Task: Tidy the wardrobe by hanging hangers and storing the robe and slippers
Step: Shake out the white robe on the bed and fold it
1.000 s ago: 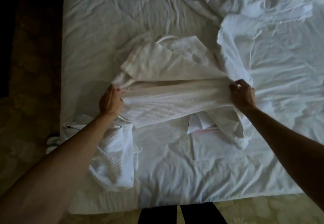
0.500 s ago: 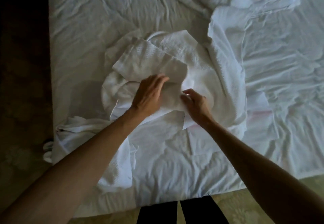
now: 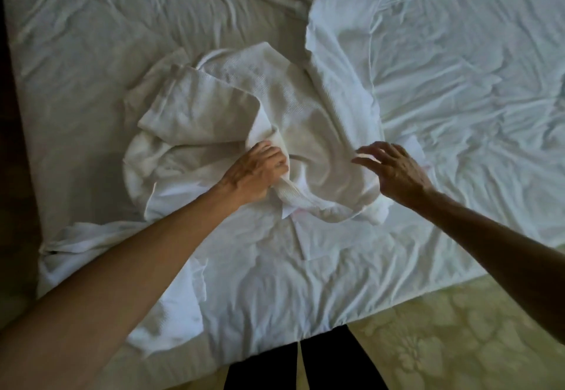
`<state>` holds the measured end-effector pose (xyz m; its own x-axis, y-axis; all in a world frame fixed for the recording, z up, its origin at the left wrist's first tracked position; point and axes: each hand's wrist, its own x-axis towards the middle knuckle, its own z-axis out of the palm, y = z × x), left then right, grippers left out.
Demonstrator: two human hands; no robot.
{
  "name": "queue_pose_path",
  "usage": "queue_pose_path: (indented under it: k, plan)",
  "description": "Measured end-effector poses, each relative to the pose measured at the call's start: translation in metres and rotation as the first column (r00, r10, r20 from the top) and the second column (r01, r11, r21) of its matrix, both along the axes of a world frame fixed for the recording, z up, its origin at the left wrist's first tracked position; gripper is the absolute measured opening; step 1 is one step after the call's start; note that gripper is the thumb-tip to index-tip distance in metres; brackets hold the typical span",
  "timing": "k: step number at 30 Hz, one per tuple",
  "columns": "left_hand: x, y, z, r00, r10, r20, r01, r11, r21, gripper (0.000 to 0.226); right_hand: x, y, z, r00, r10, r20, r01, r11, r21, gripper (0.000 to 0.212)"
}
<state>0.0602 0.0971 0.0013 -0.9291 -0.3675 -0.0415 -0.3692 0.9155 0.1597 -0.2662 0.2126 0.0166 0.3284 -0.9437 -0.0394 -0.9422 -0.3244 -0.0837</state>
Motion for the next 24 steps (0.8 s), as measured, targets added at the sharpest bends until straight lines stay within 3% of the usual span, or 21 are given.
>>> queue_pose_path:
  k: [3,6,8,10,12,17,20,24]
  plan:
    - [-0.005,0.003,-0.001,0.999,0.041,-0.01,-0.041,0.999,0.005,0.033,-0.012,-0.016,-0.002,0.909,0.367,-0.196,-0.347,0.929,0.131,0.071]
    - [-0.001,0.004,0.001,0.997,0.067,0.039,-0.067,0.998,-0.005,0.026,-0.02,-0.047,-0.008,0.851,0.456,-0.26,-0.45,0.889,0.088,0.042]
    - [0.008,0.004,0.002,0.992,0.093,0.085,-0.093,0.996,0.0,0.022,-0.036,-0.067,0.0,0.908,0.361,-0.213,-0.375,0.927,-0.028,0.022]
    - [0.02,0.006,0.002,0.98,0.14,0.139,-0.145,0.989,0.024,0.022,-0.06,-0.068,0.008,0.984,0.157,-0.09,-0.163,0.984,-0.074,0.021]
    - [0.03,0.012,0.001,0.961,0.216,0.173,-0.226,0.973,0.039,0.027,-0.077,-0.051,0.013,1.0,-0.025,0.012,0.026,0.997,-0.076,0.024]
    - [0.033,0.042,-0.005,0.912,0.306,0.274,-0.343,0.934,0.1,0.028,-0.066,0.013,-0.016,0.964,-0.209,0.161,0.205,0.978,0.043,0.022]
    - [0.038,0.046,-0.009,0.897,0.363,0.252,-0.398,0.912,0.103,0.031,-0.051,0.032,-0.025,0.905,-0.336,0.262,0.322,0.942,0.096,0.022]
    - [0.039,0.044,0.0,0.868,0.428,0.254,-0.462,0.882,0.094,0.03,-0.041,0.039,-0.028,0.802,-0.45,0.393,0.464,0.884,0.066,0.045]
